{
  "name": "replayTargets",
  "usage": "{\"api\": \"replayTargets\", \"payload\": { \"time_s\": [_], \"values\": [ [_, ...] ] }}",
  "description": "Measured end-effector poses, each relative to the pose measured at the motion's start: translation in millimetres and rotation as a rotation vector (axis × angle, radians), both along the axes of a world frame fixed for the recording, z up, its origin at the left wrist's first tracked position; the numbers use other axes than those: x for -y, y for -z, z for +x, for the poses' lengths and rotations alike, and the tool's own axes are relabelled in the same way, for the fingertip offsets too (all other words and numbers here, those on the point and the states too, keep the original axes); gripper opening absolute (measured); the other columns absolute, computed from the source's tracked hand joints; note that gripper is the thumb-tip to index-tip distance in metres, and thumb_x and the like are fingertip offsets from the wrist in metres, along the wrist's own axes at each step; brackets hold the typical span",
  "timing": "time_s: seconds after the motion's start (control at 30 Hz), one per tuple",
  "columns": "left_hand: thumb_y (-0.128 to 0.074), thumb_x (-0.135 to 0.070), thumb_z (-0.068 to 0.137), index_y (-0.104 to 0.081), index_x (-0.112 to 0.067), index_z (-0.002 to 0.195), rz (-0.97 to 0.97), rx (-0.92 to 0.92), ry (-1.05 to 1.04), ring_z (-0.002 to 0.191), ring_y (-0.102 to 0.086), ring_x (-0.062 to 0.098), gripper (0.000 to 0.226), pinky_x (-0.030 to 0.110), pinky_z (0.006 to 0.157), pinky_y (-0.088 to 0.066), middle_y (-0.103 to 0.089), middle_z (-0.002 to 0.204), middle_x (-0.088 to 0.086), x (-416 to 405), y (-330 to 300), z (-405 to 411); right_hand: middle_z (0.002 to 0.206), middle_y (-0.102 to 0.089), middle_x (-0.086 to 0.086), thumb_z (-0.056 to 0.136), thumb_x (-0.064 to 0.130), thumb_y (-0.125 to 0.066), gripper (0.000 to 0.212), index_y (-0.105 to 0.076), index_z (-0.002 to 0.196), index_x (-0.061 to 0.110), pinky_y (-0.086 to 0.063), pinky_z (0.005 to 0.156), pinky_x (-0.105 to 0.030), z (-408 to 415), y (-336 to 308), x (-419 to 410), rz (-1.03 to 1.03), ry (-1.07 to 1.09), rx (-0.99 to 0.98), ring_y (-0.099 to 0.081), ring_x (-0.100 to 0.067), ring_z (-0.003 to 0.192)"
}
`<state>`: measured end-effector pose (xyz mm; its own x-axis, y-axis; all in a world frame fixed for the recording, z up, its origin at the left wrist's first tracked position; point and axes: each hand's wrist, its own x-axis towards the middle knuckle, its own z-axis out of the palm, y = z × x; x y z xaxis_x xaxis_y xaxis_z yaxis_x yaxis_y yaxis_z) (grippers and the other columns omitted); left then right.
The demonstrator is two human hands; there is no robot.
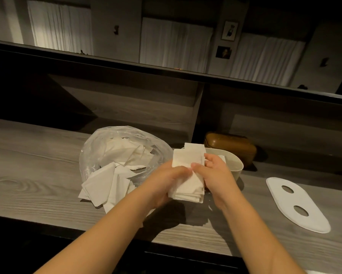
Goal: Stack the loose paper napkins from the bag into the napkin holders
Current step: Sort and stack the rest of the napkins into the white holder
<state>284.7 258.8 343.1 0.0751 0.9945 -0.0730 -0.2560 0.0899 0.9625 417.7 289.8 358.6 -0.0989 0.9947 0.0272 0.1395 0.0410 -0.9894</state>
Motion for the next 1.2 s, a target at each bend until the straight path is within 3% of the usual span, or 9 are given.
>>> {"api": "replayTargets", "payload": {
  "time_s": [0.17,0.23,0.33,0.47,0.67,0.83,0.97,1.07,1.2],
  "values": [
    [-0.074,-0.017,0.085,-0.052,-0.023,0.125,0.012,-0.455,0.086,0.105,-0.063,0.016,0.045,0.034,0.090,-0.057,-0.063,0.117,-0.003,-5.4,5.3,-1.2,0.122,-0.062,0.001,0.087,0.005,-0.070,0.047,-0.051,0.126,0.024,-0.058,0.087,-0.043,32.8,17.7,-0.5,0.007,0.034,-0.110,-0.062,-0.020,0.108],
    [-0.076,-0.020,0.084,-0.054,-0.024,0.117,0.066,-0.430,-0.056,0.099,-0.062,0.012,0.040,0.025,0.074,-0.059,-0.062,0.112,-0.006,-4.1,13.4,6.8,0.120,-0.061,0.000,0.084,0.001,-0.071,0.055,-0.048,0.128,0.025,-0.058,0.088,-0.043,49.9,25.9,-1.2,0.004,0.021,-0.119,-0.062,-0.021,0.109],
    [-0.075,-0.020,0.084,-0.054,-0.024,0.120,0.192,-0.332,-0.196,0.105,-0.061,0.012,0.041,0.034,0.080,-0.061,-0.062,0.118,-0.005,-3.9,31.3,25.3,0.116,-0.064,-0.001,0.082,-0.003,-0.070,0.057,-0.047,0.127,0.024,-0.060,0.076,-0.030,74.0,36.5,-2.3,0.005,-0.059,-0.078,-0.064,-0.018,0.106],
    [-0.071,-0.013,0.088,-0.044,-0.029,0.132,0.300,-0.386,-0.100,0.112,-0.059,0.014,0.054,0.029,0.088,-0.057,-0.057,0.126,0.001,-4.5,48.9,44.9,0.120,-0.059,-0.001,0.082,0.005,-0.074,0.052,-0.049,0.121,0.028,-0.056,0.074,-0.024,88.9,53.3,-1.6,0.069,-0.104,0.169,-0.060,-0.016,0.107],
    [-0.075,-0.012,0.083,-0.006,-0.045,0.145,0.430,-0.502,0.179,0.114,-0.053,0.003,0.098,0.018,0.096,-0.047,-0.038,0.131,-0.012,-0.9,46.7,47.9,0.125,-0.054,0.005,0.077,0.007,-0.080,0.074,-0.041,0.135,0.031,-0.056,0.091,-0.037,91.6,64.1,-2.9,0.103,-0.189,0.103,-0.058,-0.013,0.114],
    [-0.062,0.001,0.088,-0.020,-0.039,0.146,0.386,-0.530,-0.005,0.109,-0.058,0.009,0.082,0.029,0.090,-0.056,-0.049,0.131,-0.002,-3.6,51.6,44.5,0.124,-0.054,0.005,0.082,0.001,-0.074,0.066,-0.042,0.131,0.032,-0.058,0.075,-0.025,102.4,64.2,-5.4,0.035,-0.177,-0.006,-0.059,-0.016,0.109],
    [-0.052,-0.012,0.099,-0.026,-0.046,0.138,0.467,-0.524,-0.132,0.113,-0.052,-0.002,0.058,0.008,0.088,-0.043,-0.051,0.125,-0.014,-8.3,53.0,49.6,0.126,-0.053,0.006,0.081,0.002,-0.075,0.069,-0.041,0.131,0.037,-0.059,0.085,-0.033,97.1,65.3,-5.0,0.095,-0.182,0.024,-0.058,-0.016,0.113],
    [-0.059,-0.026,0.083,-0.012,-0.054,0.137,0.452,-0.562,-0.016,0.111,-0.050,0.004,0.076,0.010,0.087,-0.043,-0.040,0.128,-0.012,-6.5,53.0,48.2,0.129,-0.053,0.007,0.080,0.000,-0.075,0.076,-0.036,0.134,0.038,-0.056,0.089,-0.027,97.9,68.1,-7.7,0.104,-0.198,0.038,-0.057,-0.013,0.115],
    [-0.068,-0.005,0.084,-0.013,-0.053,0.137,0.450,-0.625,0.001,0.107,-0.055,0.005,0.091,0.011,0.085,-0.047,-0.043,0.127,-0.008,-4.6,55.4,45.3,0.122,-0.055,0.005,0.085,0.003,-0.070,0.064,-0.040,0.133,0.034,-0.057,0.079,-0.024,96.7,69.0,-5.7,0.115,-0.181,0.103,-0.060,-0.015,0.108]
  ]
}}
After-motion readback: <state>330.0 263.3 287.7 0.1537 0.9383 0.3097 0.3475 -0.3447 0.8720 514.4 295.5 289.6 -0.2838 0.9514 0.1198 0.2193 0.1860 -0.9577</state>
